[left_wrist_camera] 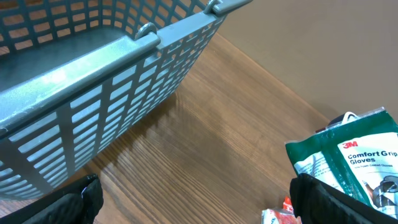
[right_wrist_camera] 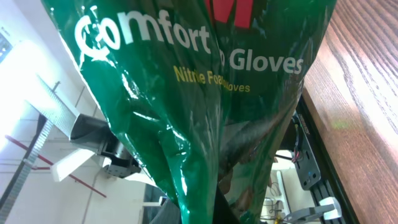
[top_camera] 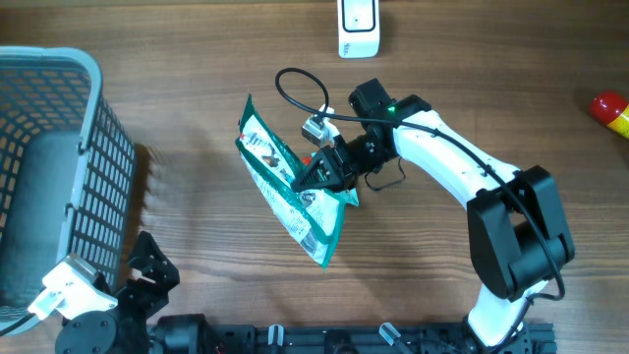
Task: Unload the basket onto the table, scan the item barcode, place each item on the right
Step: 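Lift the glove pack off the small items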
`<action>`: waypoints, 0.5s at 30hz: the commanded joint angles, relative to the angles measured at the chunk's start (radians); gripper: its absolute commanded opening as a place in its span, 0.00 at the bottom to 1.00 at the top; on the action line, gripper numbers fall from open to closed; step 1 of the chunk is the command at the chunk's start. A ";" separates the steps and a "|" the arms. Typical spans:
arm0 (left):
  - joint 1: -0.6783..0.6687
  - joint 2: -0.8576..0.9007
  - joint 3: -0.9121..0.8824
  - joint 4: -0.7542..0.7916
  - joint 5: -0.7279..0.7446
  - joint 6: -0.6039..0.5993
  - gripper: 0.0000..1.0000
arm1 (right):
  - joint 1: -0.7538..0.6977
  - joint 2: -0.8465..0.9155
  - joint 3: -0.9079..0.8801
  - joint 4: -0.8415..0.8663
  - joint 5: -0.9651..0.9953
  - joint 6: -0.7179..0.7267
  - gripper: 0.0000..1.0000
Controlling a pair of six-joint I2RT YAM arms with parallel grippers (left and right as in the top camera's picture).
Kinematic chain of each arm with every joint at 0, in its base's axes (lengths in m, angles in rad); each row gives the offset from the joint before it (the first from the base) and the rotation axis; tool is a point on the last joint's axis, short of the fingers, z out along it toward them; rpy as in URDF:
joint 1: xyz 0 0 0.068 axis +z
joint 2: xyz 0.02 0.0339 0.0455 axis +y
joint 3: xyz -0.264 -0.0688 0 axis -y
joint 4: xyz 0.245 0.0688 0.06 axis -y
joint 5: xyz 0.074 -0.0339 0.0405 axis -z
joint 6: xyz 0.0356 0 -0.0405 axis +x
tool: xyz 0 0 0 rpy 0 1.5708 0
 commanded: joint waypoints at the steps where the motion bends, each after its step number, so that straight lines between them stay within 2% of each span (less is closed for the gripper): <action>1: 0.006 -0.006 0.000 0.002 -0.006 0.008 1.00 | 0.002 0.000 0.002 0.007 -0.043 0.019 0.04; 15: 0.006 -0.006 0.000 0.002 -0.006 0.008 1.00 | 0.002 0.000 0.002 0.008 0.061 0.022 0.04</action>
